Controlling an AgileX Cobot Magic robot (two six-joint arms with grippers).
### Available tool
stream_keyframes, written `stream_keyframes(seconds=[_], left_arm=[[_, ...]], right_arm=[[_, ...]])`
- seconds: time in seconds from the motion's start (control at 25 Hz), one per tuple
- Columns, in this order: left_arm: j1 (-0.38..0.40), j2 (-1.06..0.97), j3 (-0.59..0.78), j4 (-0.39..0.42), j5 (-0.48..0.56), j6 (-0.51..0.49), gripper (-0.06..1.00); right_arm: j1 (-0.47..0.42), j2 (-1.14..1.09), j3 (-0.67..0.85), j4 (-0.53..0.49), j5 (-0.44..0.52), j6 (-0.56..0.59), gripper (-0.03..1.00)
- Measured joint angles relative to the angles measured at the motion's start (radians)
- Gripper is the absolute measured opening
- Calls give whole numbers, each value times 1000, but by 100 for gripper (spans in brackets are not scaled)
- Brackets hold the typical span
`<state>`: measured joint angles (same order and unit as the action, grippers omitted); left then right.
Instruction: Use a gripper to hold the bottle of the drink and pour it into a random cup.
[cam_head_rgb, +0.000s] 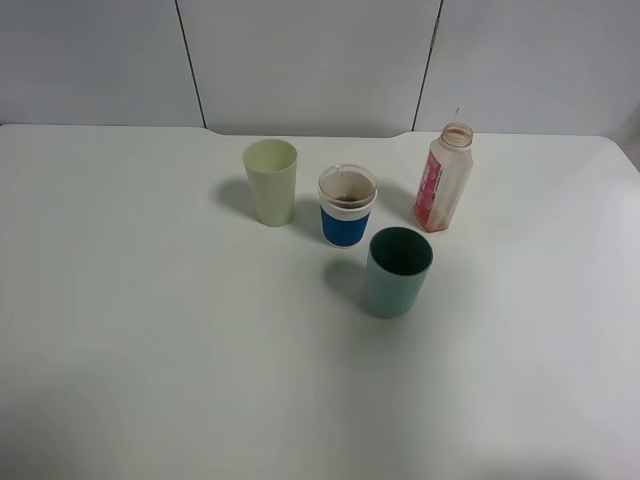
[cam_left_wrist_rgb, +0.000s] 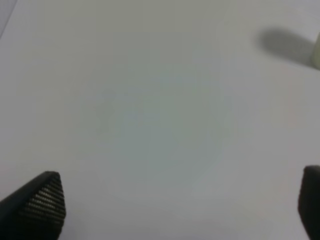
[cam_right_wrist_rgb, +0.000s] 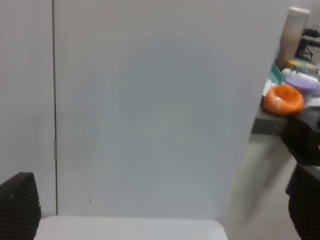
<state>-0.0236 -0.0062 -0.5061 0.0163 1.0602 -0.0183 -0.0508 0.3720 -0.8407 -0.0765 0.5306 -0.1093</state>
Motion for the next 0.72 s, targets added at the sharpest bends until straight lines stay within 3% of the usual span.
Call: stream_keyframes(seconds=[0.16, 0.52, 0.72], left_arm=[[0, 0, 0, 0, 0, 0, 93], [0, 0, 0, 0, 0, 0, 93], [0, 0, 0, 0, 0, 0, 93]], right_arm=[[-3, -123, 44, -1, 127, 3, 99], [-4, -357, 169, -1, 302, 47, 99], [-4, -375, 228, -1, 442, 56, 99]])
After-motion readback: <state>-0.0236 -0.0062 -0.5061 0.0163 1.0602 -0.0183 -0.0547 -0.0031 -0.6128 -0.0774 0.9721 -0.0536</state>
